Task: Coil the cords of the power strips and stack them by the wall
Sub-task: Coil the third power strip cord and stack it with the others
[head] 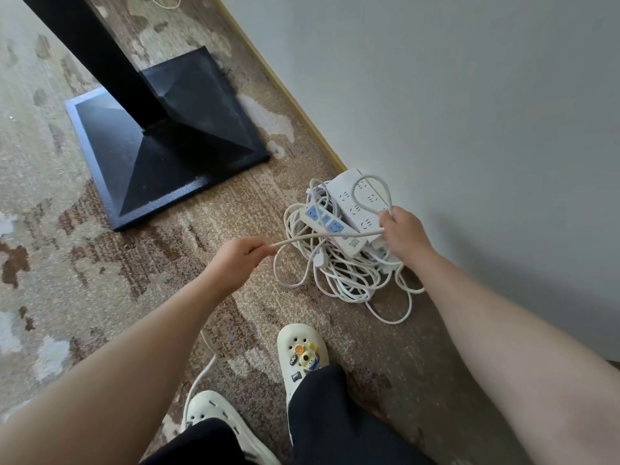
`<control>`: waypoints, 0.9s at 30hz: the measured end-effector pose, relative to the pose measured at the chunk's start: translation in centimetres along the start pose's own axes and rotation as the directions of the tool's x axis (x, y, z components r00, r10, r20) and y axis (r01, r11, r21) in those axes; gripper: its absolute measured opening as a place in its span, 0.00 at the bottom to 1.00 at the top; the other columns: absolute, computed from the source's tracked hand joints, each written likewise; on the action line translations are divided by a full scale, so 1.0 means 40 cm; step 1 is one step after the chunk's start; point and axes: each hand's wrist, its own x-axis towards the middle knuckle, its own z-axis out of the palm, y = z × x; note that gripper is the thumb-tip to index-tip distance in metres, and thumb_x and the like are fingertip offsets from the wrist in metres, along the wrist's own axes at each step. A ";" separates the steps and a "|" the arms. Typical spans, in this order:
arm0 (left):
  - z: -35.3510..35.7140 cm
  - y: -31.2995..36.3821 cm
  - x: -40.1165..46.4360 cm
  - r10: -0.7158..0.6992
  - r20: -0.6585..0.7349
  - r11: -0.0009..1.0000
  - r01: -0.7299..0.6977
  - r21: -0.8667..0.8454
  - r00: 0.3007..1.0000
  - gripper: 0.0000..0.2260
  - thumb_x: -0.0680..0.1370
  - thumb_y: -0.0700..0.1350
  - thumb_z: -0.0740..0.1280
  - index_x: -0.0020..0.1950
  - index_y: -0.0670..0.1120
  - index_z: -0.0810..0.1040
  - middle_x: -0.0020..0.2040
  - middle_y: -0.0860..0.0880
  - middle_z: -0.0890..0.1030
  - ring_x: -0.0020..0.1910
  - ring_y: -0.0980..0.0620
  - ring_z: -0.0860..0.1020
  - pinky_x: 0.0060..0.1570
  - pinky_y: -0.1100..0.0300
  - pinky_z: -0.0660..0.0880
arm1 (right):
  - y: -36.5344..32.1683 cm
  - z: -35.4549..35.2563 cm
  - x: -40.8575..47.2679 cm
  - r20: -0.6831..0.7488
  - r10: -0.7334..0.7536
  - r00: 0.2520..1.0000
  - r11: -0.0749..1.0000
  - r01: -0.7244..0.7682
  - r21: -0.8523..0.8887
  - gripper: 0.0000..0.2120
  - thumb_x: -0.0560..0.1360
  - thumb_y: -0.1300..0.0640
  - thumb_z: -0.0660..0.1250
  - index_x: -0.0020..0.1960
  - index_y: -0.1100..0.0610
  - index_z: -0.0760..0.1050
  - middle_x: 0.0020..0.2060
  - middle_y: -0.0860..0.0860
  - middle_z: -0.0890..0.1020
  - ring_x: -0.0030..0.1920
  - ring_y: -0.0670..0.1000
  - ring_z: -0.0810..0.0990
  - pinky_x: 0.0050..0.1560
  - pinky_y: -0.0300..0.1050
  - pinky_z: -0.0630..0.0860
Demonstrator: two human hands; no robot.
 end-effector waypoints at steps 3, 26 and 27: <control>-0.013 0.002 -0.002 -0.055 -0.090 0.996 0.048 -0.078 0.994 0.09 0.81 0.48 0.63 0.47 0.48 0.81 0.30 0.52 0.73 0.22 0.59 0.63 0.22 0.67 0.62 | -0.005 0.005 -0.007 0.042 -0.007 0.999 0.996 0.003 0.093 0.17 0.82 0.47 0.56 0.46 0.59 0.74 0.36 0.54 0.75 0.38 0.54 0.73 0.41 0.50 0.69; 0.080 -0.077 -0.032 -0.090 -0.115 0.996 0.092 0.011 0.989 0.09 0.82 0.47 0.61 0.54 0.49 0.80 0.30 0.50 0.75 0.22 0.59 0.63 0.21 0.67 0.61 | 0.022 -0.024 0.006 -0.114 0.046 0.992 0.989 -0.061 -0.134 0.23 0.79 0.39 0.60 0.33 0.54 0.67 0.28 0.48 0.74 0.30 0.49 0.72 0.30 0.45 0.59; 0.068 -0.071 -0.026 -0.121 -0.157 0.992 0.116 -0.042 0.980 0.10 0.82 0.46 0.61 0.54 0.47 0.81 0.31 0.50 0.75 0.22 0.58 0.63 0.21 0.66 0.61 | 0.018 -0.020 0.007 -0.119 0.063 0.991 0.988 -0.078 -0.133 0.23 0.79 0.39 0.60 0.34 0.54 0.67 0.29 0.49 0.74 0.30 0.50 0.72 0.30 0.45 0.60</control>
